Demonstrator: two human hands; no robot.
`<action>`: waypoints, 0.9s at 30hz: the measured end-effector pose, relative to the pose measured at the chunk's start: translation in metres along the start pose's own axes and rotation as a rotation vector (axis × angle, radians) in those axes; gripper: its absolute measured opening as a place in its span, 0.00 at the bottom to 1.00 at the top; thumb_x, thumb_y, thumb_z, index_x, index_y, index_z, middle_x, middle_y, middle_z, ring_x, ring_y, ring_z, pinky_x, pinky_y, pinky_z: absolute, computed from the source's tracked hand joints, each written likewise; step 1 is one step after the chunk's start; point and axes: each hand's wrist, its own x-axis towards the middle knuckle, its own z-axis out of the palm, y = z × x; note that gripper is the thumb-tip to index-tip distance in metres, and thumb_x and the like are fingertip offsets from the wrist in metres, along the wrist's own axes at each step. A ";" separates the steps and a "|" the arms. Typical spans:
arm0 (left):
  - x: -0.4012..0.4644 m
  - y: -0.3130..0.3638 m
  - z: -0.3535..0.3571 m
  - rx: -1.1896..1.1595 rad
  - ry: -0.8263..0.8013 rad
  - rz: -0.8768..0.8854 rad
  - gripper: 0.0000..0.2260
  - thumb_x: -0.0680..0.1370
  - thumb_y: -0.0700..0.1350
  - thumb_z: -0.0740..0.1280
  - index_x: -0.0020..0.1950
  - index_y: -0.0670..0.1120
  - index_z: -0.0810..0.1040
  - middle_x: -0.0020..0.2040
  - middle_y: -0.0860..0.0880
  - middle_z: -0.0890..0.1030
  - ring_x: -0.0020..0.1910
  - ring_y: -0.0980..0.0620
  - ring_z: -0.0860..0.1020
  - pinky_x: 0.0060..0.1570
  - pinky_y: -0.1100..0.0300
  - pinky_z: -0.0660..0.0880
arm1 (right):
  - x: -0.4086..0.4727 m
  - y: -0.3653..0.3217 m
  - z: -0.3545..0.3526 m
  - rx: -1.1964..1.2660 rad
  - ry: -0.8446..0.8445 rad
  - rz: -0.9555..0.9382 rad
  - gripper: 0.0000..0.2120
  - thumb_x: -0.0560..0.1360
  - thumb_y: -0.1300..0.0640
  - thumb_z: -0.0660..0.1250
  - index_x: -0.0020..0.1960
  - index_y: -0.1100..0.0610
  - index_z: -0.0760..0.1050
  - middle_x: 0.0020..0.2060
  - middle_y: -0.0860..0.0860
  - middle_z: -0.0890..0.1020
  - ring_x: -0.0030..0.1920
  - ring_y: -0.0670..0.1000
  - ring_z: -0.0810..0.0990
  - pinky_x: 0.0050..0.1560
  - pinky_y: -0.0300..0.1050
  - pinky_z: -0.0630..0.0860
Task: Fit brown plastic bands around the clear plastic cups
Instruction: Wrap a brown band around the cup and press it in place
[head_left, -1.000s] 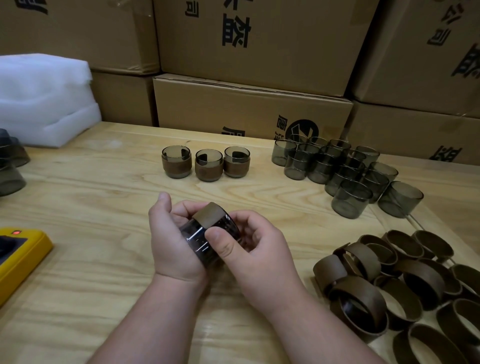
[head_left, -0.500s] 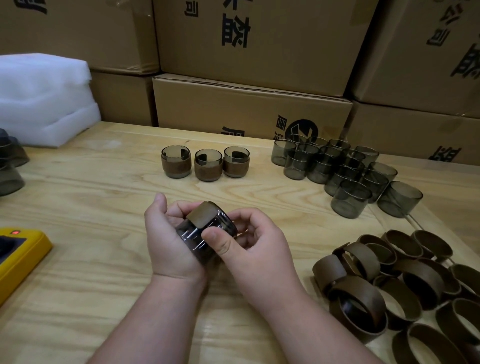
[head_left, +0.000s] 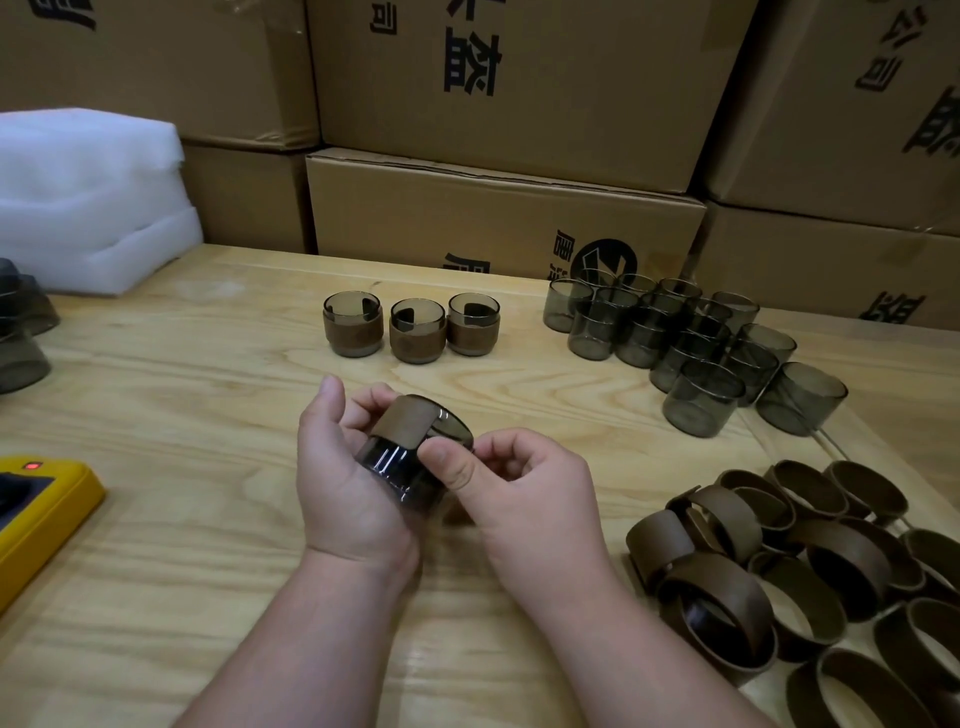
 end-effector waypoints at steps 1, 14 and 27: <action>0.000 0.001 0.000 0.006 0.000 -0.001 0.21 0.82 0.61 0.56 0.38 0.48 0.74 0.31 0.47 0.77 0.29 0.48 0.78 0.34 0.57 0.76 | 0.000 0.000 0.000 0.004 -0.012 0.014 0.23 0.59 0.41 0.85 0.40 0.57 0.82 0.29 0.48 0.82 0.31 0.43 0.76 0.33 0.37 0.74; 0.002 0.005 -0.002 0.004 0.055 0.032 0.21 0.82 0.59 0.53 0.37 0.47 0.70 0.31 0.48 0.73 0.27 0.48 0.73 0.31 0.59 0.72 | -0.001 0.000 0.009 -0.004 -0.081 0.064 0.32 0.51 0.31 0.79 0.40 0.56 0.81 0.35 0.63 0.84 0.33 0.53 0.79 0.42 0.62 0.81; 0.002 -0.002 -0.003 0.081 0.038 0.094 0.12 0.78 0.52 0.61 0.36 0.49 0.73 0.32 0.50 0.76 0.29 0.51 0.76 0.28 0.63 0.75 | 0.001 0.000 0.006 0.046 -0.168 0.081 0.30 0.59 0.36 0.79 0.51 0.54 0.76 0.35 0.56 0.85 0.35 0.50 0.83 0.43 0.56 0.83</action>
